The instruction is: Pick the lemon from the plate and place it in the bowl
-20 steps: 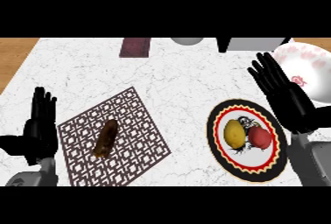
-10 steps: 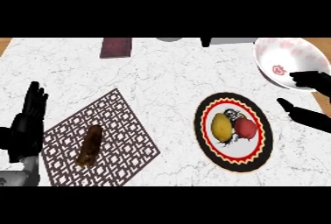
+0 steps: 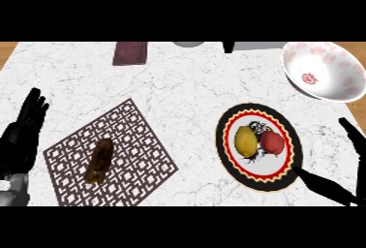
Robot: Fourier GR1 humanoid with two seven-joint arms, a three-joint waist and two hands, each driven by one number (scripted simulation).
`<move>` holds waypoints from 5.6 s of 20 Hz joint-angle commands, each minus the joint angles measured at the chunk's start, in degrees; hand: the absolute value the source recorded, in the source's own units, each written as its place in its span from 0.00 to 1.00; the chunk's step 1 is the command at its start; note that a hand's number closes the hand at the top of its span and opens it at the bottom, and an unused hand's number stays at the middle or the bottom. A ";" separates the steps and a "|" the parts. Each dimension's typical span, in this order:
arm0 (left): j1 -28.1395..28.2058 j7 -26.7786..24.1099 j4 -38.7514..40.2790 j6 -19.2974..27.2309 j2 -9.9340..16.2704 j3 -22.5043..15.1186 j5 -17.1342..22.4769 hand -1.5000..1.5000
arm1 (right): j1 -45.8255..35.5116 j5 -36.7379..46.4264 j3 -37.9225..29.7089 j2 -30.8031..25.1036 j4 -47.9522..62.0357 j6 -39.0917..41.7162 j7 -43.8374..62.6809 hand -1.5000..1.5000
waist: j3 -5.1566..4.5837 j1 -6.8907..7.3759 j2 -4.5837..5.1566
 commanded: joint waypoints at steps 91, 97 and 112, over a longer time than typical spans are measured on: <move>-9.44 6.97 -0.82 -12.74 -11.20 6.65 -11.31 0.50 | -57.14 19.79 -9.48 15.86 65.92 33.55 17.16 1.00 | 0.54 8.47 2.74; -9.25 5.50 1.35 -12.07 -11.94 6.93 -12.24 0.50 | -68.41 24.88 -9.78 12.89 77.80 27.75 15.12 1.00 | 0.43 7.65 2.29; -3.93 4.46 -1.08 -12.42 -11.79 8.43 -12.35 0.50 | -78.65 38.78 -6.57 8.39 68.57 13.48 32.39 1.00 | 0.35 5.01 1.08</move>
